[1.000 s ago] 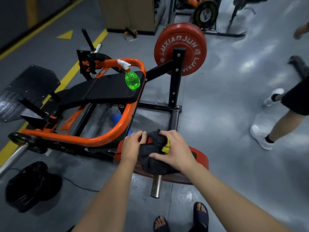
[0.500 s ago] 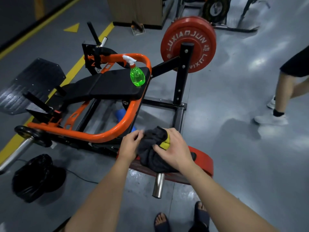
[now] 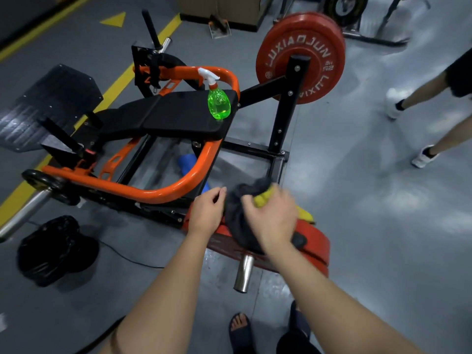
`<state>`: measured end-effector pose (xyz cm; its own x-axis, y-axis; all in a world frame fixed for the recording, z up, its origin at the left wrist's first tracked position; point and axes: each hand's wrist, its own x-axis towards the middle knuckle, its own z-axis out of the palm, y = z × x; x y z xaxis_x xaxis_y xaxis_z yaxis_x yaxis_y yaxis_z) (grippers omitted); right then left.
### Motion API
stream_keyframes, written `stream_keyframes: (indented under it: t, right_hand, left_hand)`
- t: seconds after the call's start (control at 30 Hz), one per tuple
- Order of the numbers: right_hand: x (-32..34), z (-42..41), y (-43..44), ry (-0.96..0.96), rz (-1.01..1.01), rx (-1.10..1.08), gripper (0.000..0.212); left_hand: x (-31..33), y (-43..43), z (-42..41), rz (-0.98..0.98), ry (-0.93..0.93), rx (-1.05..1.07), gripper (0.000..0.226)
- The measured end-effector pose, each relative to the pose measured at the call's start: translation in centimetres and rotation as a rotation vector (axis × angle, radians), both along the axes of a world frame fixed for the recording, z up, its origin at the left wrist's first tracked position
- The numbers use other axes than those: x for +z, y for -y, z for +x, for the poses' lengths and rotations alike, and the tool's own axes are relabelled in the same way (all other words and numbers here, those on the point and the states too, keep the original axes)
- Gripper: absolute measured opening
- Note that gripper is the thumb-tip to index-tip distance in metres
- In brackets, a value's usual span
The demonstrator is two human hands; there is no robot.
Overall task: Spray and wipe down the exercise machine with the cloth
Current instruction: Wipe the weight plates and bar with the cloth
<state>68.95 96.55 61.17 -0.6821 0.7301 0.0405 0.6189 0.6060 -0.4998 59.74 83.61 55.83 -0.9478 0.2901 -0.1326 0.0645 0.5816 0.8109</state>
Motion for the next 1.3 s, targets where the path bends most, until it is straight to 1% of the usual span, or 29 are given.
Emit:
stream_keyframes:
  t: [0.07, 0.13, 0.2, 0.23, 0.33, 0.4, 0.47, 0.5, 0.57, 0.63, 0.7, 0.77, 0.8, 0.87, 0.93, 1.0, 1.03, 1.1, 1.2, 1.23, 1.3]
  right_hand:
    - [-0.2, -1.7, 3.0, 0.0, 0.115, 0.216, 0.057]
    - [-0.2, -3.0, 3.8, 0.035, 0.084, 0.307, 0.058]
    - [-0.5, -3.3, 3.2, 0.067, 0.03, 0.34, 0.058]
    - [-0.6, -3.0, 2.9, 0.056, 0.022, 0.367, 0.057]
    - [-0.7, -1.5, 2.2, -0.023, 0.037, 0.433, 0.054]
    - [-0.8, -0.2, 1.0, -0.07, 0.045, 0.433, 0.054]
    - [-1.1, 1.4, -1.0, -0.127, 0.004, 0.386, 0.052]
    - [-1.5, 2.5, -2.2, -0.177, -0.045, 0.329, 0.048]
    - [-2.0, 5.0, -4.2, -0.26, -0.191, 0.145, 0.039]
    - [-2.3, 6.8, -6.0, -0.242, -0.32, -0.065, 0.03]
    - [-2.5, 7.1, -7.4, -0.178, -0.421, -0.239, 0.024]
    - [-2.1, 5.8, -7.7, -0.104, -0.416, -0.351, 0.028]
    - [-1.8, 4.8, -7.3, -0.07, -0.355, -0.369, 0.033]
    - [-1.1, 2.6, -5.1, -0.055, -0.213, -0.32, 0.045]
    - [-0.7, 1.0, -2.6, -0.105, -0.093, -0.116, 0.052]
    - [-0.7, -0.1, -1.1, -0.11, 0.032, 0.078, 0.053]
    - [-0.9, -0.3, -0.8, -0.108, 0.065, 0.119, 0.051]
    - [-1.1, -0.9, -0.5, -0.108, 0.094, 0.138, 0.048]
    - [-1.1, -1.9, 0.6, -0.114, 0.136, 0.156, 0.057]
    - [-1.0, -2.5, 0.9, -0.107, 0.144, 0.169, 0.059]
    - [-0.9, -3.0, 1.4, -0.035, 0.136, 0.207, 0.062]
  left_hand:
    - [0.3, -0.1, 0.1, 0.233, 0.177, 0.12, 0.04]
    - [0.3, 0.0, 0.1, 0.412, 0.332, 0.24, 0.03]
    - [-0.2, 0.3, -0.1, 0.492, 0.385, 0.24, 0.025]
    - [-0.3, 0.5, -0.2, 0.498, 0.382, 0.203, 0.026]
    - [-0.3, 1.1, -0.2, 0.328, 0.219, 0.067, 0.029]
    - [-0.3, 1.4, -0.3, 0.237, 0.127, -0.022, 0.025]
    - [-0.4, 1.3, -0.6, 0.144, 0.062, -0.057, 0.034]
    - [-0.3, 1.3, -0.6, 0.098, 0.044, -0.049, 0.038]
    - [-0.2, 1.3, -0.7, 0.069, 0.044, -0.032, 0.038]
    - [0.1, 1.3, -0.7, 0.066, 0.075, -0.025, 0.036]
    - [0.1, 1.3, -0.8, 0.068, 0.089, -0.023, 0.036]
    - [0.1, 1.2, -0.9, 0.075, 0.093, -0.022, 0.037]
    - [0.1, 1.1, -0.9, 0.077, 0.092, -0.022, 0.037]
    - [0.0, 1.2, -1.0, 0.089, 0.088, -0.018, 0.037]
    - [-0.5, 1.4, -1.2, 0.094, 0.075, -0.023, 0.037]
    - [-1.1, 1.8, -1.6, 0.111, 0.074, -0.028, 0.037]
    - [-1.4, 2.0, -1.7, 0.113, 0.075, -0.031, 0.037]
    - [-1.8, 2.4, -2.1, 0.118, 0.08, -0.032, 0.037]
    - [-2.1, 3.1, -3.0, 0.129, 0.063, -0.001, 0.044]
    - [-2.1, 3.1, -3.1, 0.102, 0.046, 0.005, 0.045]
    - [-3.1, 3.3, -3.0, -0.033, 0.049, 0.01, 0.045]
